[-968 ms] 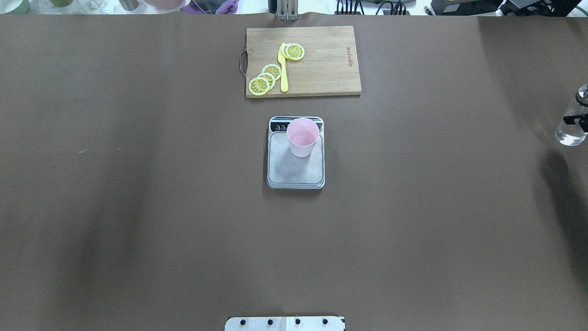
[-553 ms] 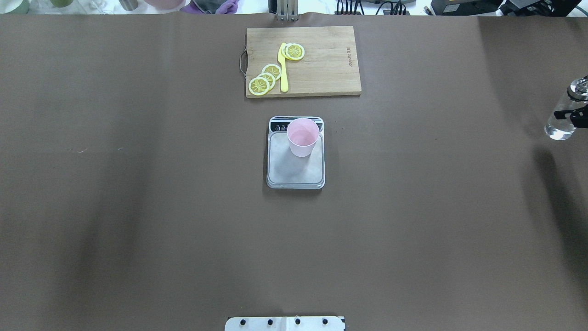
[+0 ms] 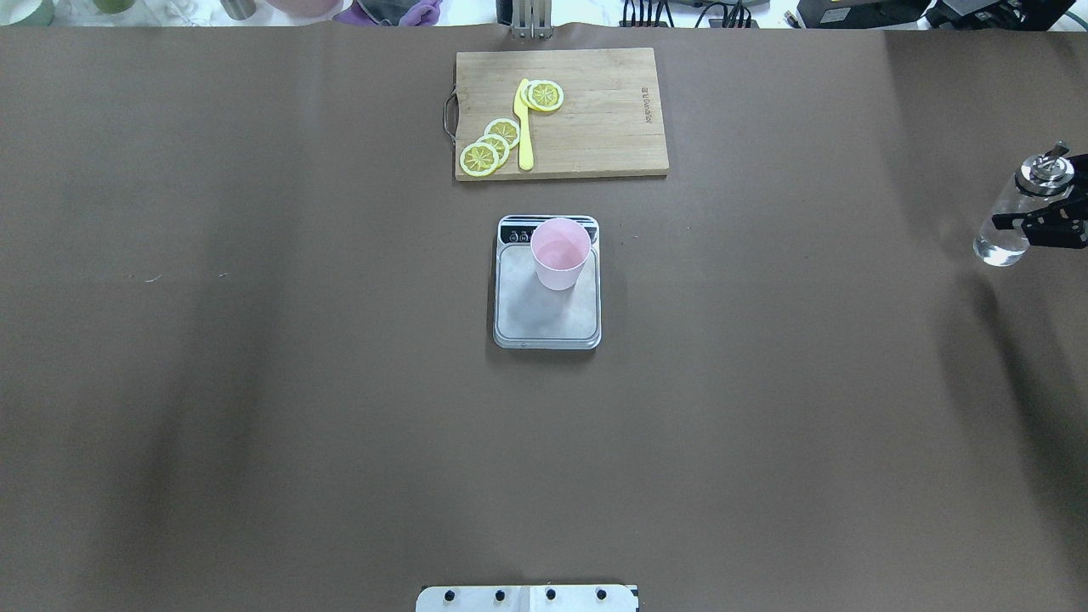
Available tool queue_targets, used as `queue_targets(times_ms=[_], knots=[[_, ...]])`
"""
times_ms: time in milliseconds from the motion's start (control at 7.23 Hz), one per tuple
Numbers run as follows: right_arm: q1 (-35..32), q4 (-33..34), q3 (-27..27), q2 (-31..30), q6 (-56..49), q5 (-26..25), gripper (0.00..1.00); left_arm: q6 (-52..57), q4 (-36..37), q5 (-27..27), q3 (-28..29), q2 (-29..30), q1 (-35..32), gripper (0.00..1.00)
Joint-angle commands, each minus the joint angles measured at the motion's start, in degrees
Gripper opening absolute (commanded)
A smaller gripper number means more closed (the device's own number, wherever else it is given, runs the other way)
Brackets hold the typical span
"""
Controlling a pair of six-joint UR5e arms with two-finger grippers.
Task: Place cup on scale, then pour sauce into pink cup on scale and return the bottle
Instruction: 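Hold the glass bottle steady on the table with the right gripper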
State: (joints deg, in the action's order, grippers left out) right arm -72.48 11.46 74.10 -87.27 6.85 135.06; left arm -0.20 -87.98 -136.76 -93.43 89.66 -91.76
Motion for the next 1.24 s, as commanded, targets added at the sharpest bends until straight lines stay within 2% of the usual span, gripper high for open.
queue_targets(times_ms=[0, 277, 553, 1106], knots=[[1.54, -2.57, -0.01, -0.01, 1.22, -0.4, 0.15, 0.03, 0.0, 0.09, 0.01, -0.02, 0.0, 1.0], [3.12, -4.6, -0.18, -0.01, 2.98, -1.46, 0.15, -0.06, 0.0, 1.31, -0.08, 0.25, 0.0, 1.0], [4.53, -9.33, -2.2, -0.01, 5.35, -2.77, 0.15, -0.06, 0.0, 1.76, -0.08, 0.25, 0.09, 1.0], [5.68, -13.3, -3.78, -0.01, 9.57, -3.66, 0.15, -0.15, 0.0, 1.76, -0.08, 0.16, 0.09, 1.0]])
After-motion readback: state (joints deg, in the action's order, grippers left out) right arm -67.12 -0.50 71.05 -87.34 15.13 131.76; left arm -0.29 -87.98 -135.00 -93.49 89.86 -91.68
